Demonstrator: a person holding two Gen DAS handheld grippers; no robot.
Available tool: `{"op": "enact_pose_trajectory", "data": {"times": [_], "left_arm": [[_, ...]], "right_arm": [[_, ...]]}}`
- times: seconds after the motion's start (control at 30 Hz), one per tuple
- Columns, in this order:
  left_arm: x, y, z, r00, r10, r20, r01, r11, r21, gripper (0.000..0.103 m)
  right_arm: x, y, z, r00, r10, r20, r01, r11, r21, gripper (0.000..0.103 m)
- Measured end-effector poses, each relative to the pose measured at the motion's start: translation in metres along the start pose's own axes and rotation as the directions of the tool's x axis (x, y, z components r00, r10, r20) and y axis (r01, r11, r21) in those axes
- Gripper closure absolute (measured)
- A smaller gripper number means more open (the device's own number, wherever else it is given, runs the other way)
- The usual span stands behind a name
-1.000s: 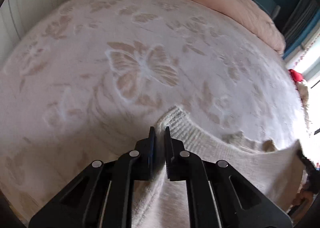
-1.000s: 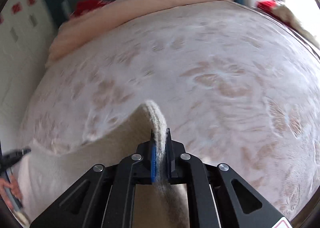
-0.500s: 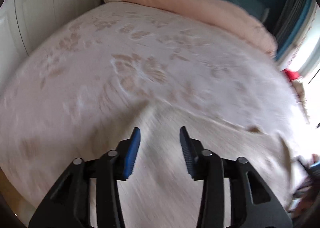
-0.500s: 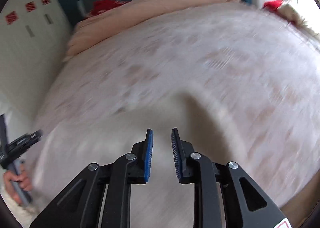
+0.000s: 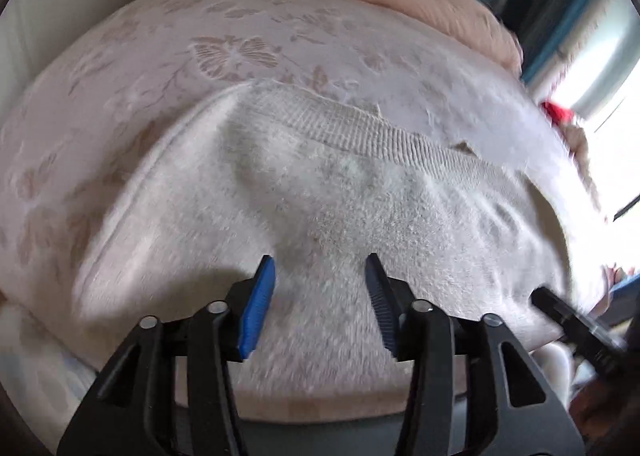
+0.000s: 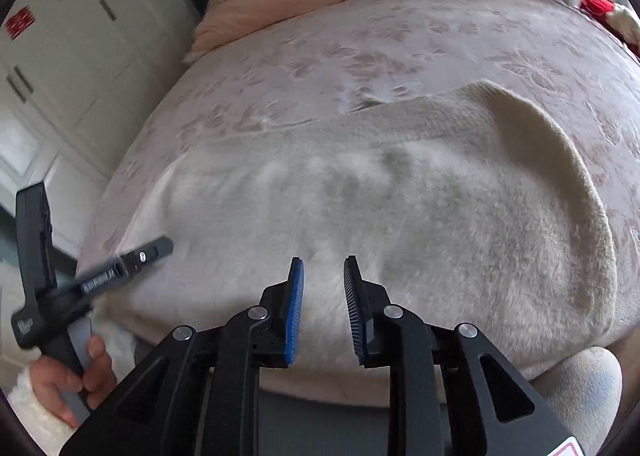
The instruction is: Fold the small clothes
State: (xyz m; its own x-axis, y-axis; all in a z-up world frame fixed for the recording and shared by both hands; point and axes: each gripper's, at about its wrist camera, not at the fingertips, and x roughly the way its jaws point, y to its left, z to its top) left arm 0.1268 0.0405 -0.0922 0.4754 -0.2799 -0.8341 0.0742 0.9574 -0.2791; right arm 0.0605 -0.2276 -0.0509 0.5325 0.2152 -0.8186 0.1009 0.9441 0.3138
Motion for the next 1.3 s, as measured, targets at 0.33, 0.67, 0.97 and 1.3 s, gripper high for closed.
{"op": "enact_pose_trajectory", "data": {"times": [0.33, 0.67, 0.97, 1.3], "left_arm": [[-0.027, 0.016, -0.029, 1.000, 0.006, 0.018, -0.006, 1.000, 0.020, 0.052], [-0.046, 0.130, -0.052, 0.993, -0.087, 0.079, 0.116, 0.825, -0.554, 0.021], [0.002, 0.124, -0.042, 0.988, -0.154, 0.011, 0.131, 0.797, -0.589, 0.014], [0.009, 0.114, -0.038, 0.991, -0.131, 0.012, 0.116, 0.832, -0.542, 0.006]], "right_arm": [[-0.005, 0.014, -0.008, 0.999, 0.046, -0.023, -0.045, 0.999, 0.029, 0.081], [0.053, 0.059, 0.028, 0.995, -0.004, -0.098, 0.000, 0.999, -0.039, 0.082], [0.060, 0.071, 0.056, 0.992, -0.017, -0.126, 0.013, 0.999, -0.030, 0.084], [0.146, 0.065, 0.078, 0.972, -0.049, -0.230, 0.047, 0.999, -0.013, 0.103]]}}
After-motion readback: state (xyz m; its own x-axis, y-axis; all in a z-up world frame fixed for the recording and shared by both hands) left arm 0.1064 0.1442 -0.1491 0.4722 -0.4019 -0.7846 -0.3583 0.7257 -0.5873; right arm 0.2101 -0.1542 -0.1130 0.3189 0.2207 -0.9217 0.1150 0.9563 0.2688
